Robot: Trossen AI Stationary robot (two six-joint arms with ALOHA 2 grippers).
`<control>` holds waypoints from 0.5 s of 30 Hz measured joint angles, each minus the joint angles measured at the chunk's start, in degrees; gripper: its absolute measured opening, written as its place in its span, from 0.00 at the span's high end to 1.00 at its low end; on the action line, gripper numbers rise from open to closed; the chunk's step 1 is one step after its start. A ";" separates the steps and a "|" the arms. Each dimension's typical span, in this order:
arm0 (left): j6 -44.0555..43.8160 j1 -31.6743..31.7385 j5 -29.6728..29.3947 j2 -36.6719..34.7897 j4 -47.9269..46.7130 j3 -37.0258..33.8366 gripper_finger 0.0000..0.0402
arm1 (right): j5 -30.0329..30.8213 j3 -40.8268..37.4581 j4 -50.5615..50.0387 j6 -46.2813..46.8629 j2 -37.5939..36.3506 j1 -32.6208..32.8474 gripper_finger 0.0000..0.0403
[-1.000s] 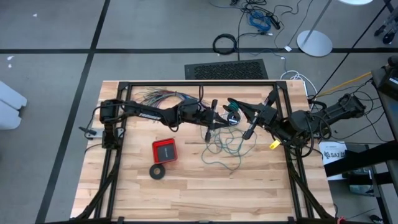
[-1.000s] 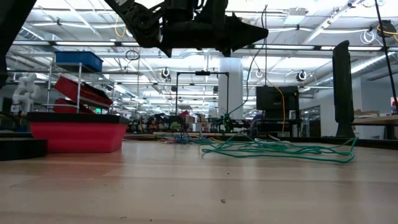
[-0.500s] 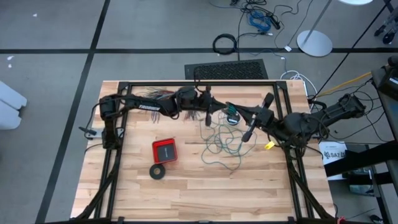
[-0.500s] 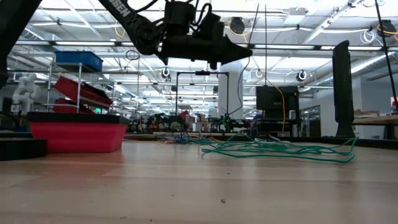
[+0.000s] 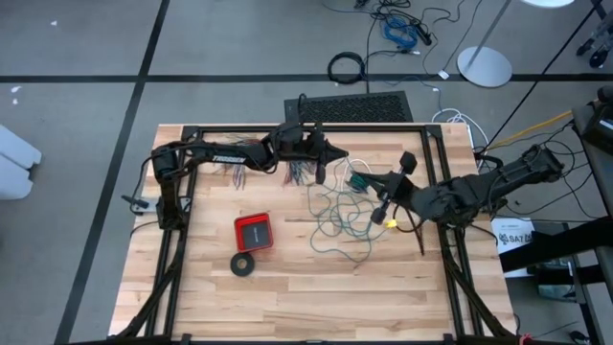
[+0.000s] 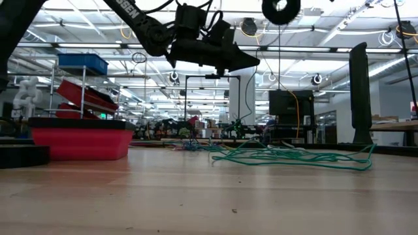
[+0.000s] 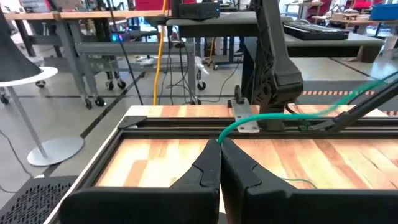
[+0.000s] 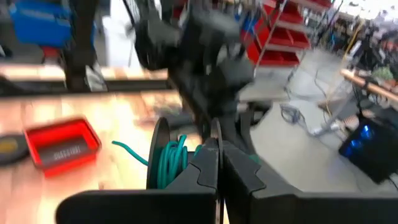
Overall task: Coil cords
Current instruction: Coil the green wire onto the spool
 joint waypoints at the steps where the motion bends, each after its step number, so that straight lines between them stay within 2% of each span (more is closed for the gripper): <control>1: 0.02 0.08 0.24 0.00 -0.81 0.57 1.00 | -0.58 0.00 -2.28 1.60 0.00 -0.13 1.00; 9: 0.48 0.08 0.48 -0.02 -6.55 3.82 1.00 | -1.88 0.00 -17.66 11.38 0.00 -2.10 1.00; 15: 0.50 -0.24 0.46 -0.04 -10.21 6.18 1.00 | -4.10 0.00 -22.49 13.40 2.07 -4.84 1.00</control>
